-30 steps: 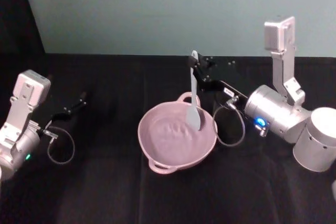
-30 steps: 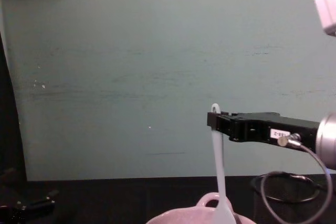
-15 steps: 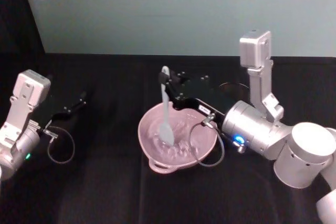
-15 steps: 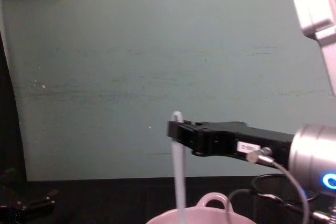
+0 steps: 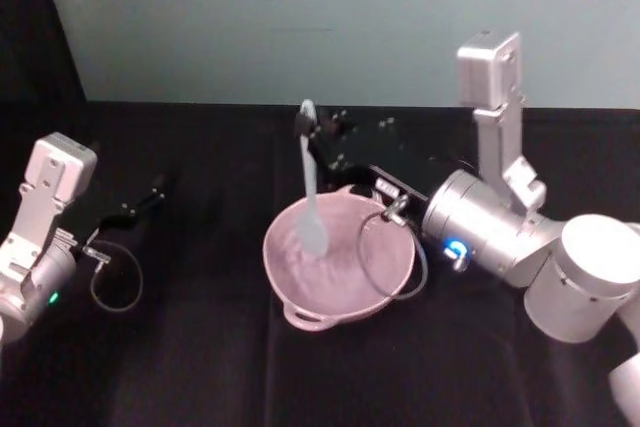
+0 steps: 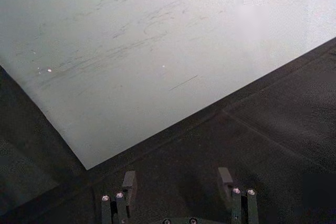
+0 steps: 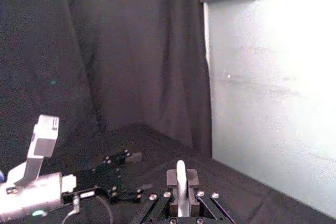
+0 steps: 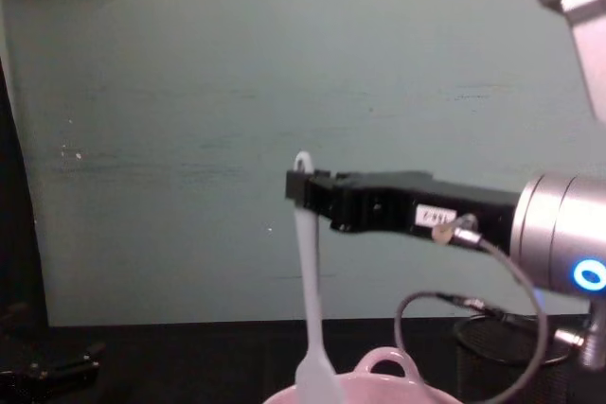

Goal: Use the one hand to pick up the spoon and stir the clear water in the bowl.

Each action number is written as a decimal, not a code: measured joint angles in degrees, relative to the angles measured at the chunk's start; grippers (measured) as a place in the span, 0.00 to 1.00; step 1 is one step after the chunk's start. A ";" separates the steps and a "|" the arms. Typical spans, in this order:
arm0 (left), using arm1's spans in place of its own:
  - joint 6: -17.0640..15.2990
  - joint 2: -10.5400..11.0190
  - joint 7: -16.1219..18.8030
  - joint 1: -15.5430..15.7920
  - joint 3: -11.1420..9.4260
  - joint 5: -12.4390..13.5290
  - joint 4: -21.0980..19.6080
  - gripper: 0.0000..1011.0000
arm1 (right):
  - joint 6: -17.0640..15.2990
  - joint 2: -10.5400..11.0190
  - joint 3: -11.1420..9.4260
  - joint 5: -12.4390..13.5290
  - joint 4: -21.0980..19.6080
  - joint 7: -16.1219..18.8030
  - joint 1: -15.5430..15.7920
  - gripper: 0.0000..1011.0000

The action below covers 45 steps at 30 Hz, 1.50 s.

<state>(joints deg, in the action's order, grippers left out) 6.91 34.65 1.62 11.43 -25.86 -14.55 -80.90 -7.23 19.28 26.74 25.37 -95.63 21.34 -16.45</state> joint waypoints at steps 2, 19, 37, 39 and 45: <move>0.00 0.00 0.00 0.00 0.00 0.00 0.00 1.00 | -0.19 0.41 -0.45 -0.01 -0.69 -0.07 -0.22 0.11; 0.00 0.00 0.00 0.00 0.00 0.00 0.00 1.00 | -4.06 8.40 -11.17 2.98 -10.95 -3.39 1.10 0.11; 0.00 0.00 0.00 0.00 0.00 0.00 0.00 1.00 | -3.62 9.12 -13.42 3.62 -6.87 -4.76 2.99 0.11; 0.00 0.00 0.00 0.00 0.00 0.00 0.00 1.00 | -3.40 8.87 -13.26 3.63 -6.21 -4.73 2.93 0.11; 0.00 0.00 0.00 0.00 0.00 0.00 0.00 1.00 | -2.89 7.83 -12.21 3.58 -3.35 -4.28 2.50 0.11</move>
<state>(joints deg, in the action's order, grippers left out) 6.91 34.65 1.62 11.43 -25.86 -14.55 -80.90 -10.12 27.11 14.53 28.95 -98.99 17.07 -13.95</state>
